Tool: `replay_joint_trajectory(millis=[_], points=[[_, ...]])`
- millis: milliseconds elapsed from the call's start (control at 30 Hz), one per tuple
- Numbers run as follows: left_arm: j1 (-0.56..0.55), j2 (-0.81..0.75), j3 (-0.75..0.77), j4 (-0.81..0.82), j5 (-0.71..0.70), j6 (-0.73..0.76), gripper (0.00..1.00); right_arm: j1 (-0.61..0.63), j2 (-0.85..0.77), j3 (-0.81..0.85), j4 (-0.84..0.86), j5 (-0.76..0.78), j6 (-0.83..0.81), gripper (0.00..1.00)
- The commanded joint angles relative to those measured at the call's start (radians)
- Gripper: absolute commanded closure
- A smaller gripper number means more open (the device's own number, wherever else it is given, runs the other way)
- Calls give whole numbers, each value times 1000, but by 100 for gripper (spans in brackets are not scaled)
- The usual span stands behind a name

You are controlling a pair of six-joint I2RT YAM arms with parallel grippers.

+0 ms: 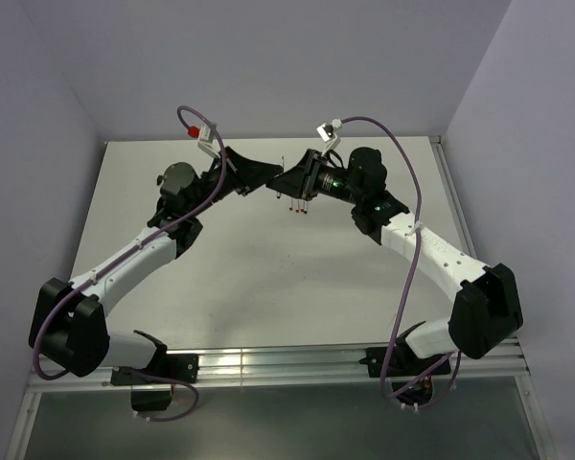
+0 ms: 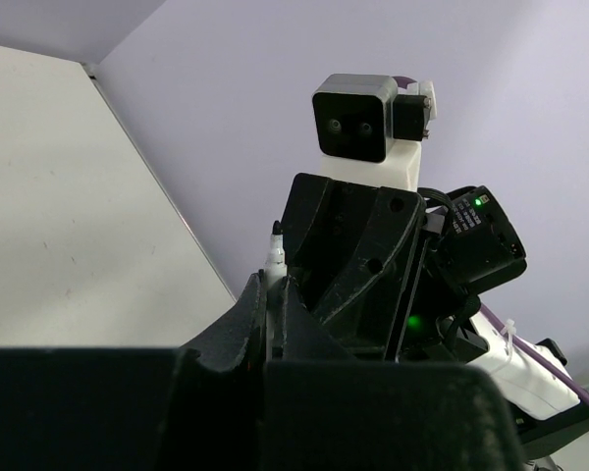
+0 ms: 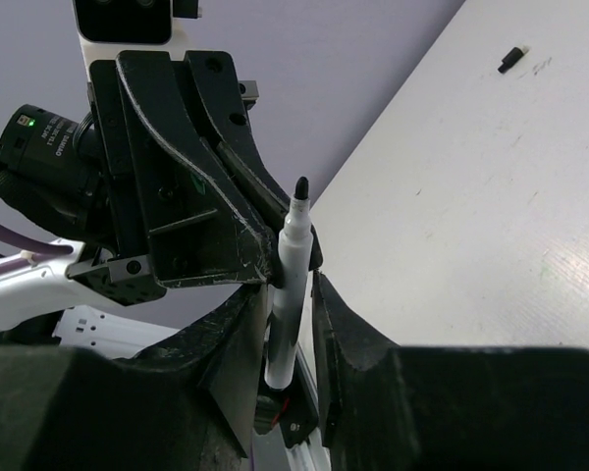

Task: Insert the pens into the pen caps
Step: Pick up the pen from the center of the board.

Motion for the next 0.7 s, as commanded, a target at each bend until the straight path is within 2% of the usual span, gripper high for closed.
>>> replay_joint_trajectory(millis=[0, 133, 167, 267, 667], points=[[-16, -4, 0, 55, 32, 0, 100, 7, -24, 10, 39, 11, -5, 69], [-18, -2, -6, 58, 32, -1, 100, 7, -22, 12, 25, 13, -11, 81], [-18, -4, -11, 57, 23, -1, 100, 7, -24, 13, 10, 13, -19, 89], [-19, -8, -15, 46, 9, 5, 100, 7, -32, 18, -24, 28, -43, 99], [-22, -45, -35, 8, -80, 40, 100, 4, -76, 42, -189, 71, -166, 100]])
